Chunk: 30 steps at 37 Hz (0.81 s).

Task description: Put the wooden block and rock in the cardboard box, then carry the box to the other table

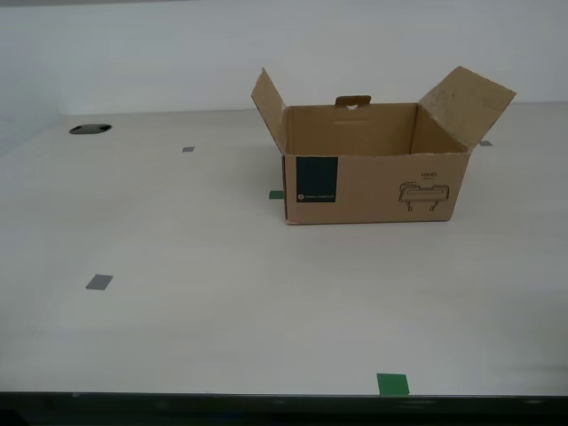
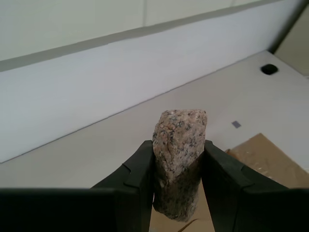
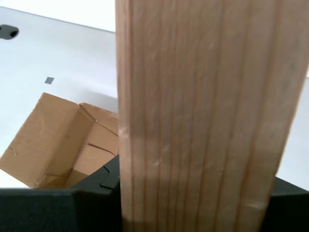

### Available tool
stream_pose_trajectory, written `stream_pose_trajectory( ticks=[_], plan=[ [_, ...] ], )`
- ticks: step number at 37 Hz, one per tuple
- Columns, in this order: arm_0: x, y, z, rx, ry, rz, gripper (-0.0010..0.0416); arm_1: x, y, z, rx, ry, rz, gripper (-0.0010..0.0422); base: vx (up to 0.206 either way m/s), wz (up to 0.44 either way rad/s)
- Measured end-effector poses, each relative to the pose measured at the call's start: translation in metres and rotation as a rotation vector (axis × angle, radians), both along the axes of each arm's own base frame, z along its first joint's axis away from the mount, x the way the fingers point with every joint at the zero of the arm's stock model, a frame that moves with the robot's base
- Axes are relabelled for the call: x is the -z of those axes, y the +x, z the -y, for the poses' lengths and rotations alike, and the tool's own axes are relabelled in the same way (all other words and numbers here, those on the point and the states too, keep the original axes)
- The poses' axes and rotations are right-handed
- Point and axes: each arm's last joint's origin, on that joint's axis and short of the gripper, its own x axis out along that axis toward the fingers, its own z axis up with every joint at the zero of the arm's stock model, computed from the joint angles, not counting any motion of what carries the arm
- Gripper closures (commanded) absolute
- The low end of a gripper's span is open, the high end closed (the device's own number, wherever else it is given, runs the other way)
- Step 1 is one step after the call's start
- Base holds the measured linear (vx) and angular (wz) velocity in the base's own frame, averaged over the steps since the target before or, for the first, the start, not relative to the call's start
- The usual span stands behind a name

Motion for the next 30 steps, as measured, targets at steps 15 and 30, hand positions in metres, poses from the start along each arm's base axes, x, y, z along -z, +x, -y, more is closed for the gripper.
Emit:
stream_pose_trajectory(
  ticks=[15, 30],
  plan=[
    [-0.007, -0.008, -0.003, -0.067, 0.065, 0.021, 0.0406, 0.04, 0.023, 0.021, 0.273, 0.06, -0.043, 0.0412, 0.0, 0.0],
    [-0.011, -0.006, -0.007, -0.11, 0.084, 0.065, 0.0407, 0.084, 0.024, 0.029, 0.448, 0.066, -0.105, 0.0412, 0.0, 0.0]
  ],
)
